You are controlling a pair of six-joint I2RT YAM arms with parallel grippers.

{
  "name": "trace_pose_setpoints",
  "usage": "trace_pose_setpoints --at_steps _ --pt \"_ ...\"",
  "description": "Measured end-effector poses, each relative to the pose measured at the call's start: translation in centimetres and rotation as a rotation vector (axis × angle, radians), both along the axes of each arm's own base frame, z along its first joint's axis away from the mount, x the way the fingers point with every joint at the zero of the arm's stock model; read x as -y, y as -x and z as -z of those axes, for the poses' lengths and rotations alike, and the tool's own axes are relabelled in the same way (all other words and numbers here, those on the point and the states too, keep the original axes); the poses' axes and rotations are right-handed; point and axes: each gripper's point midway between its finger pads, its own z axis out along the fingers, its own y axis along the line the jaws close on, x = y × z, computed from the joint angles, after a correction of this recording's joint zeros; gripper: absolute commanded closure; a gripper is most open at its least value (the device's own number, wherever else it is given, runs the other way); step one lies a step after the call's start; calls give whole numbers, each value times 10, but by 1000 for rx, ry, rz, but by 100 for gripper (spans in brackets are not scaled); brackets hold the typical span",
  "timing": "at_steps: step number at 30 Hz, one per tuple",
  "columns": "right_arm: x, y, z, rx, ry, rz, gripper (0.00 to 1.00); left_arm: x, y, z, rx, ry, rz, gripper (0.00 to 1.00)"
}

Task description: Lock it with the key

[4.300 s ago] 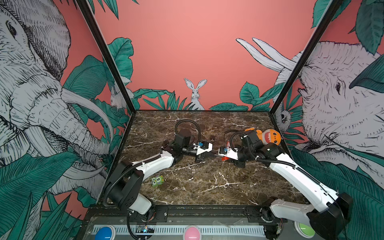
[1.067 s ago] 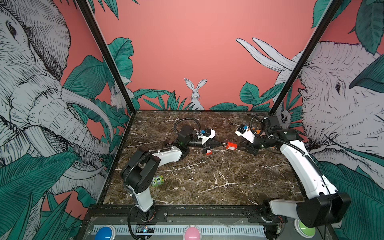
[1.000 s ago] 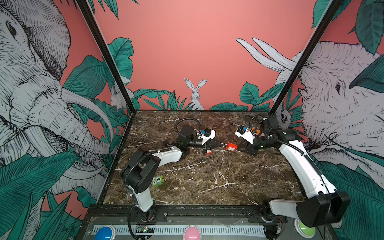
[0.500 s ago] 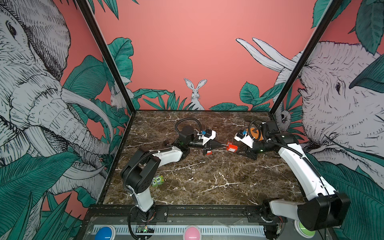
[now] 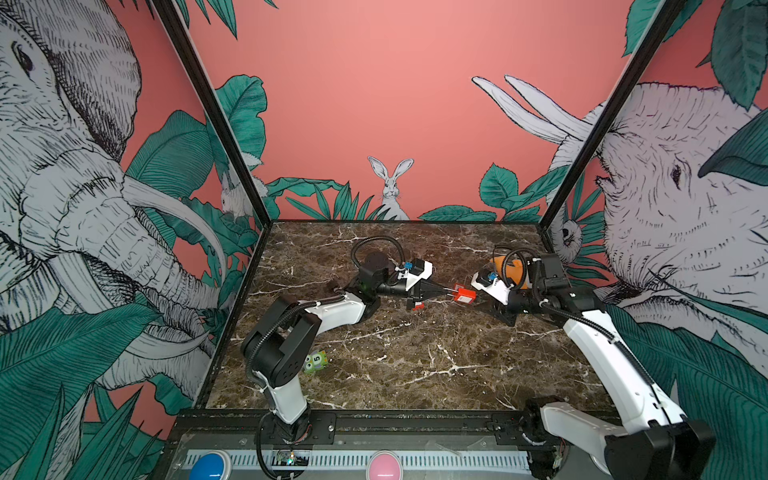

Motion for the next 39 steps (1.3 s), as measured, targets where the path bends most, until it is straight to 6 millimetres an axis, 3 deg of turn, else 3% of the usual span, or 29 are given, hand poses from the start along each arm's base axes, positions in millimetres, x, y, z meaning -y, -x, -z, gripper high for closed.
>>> trace_pose_setpoints --at_steps 6,14,27,39 --pt "8 3 -8 104 38 10 55 0 0 0 0 -1 0 100" --pt "0 -7 -23 70 16 -25 65 1 -1 -2 4 -4 2 100" --pt "-1 -2 -6 -20 36 -56 78 4 -1 -1 14 -18 10 100" --pt "-3 -3 -9 10 35 -78 89 4 0 1 3 -29 15 100"
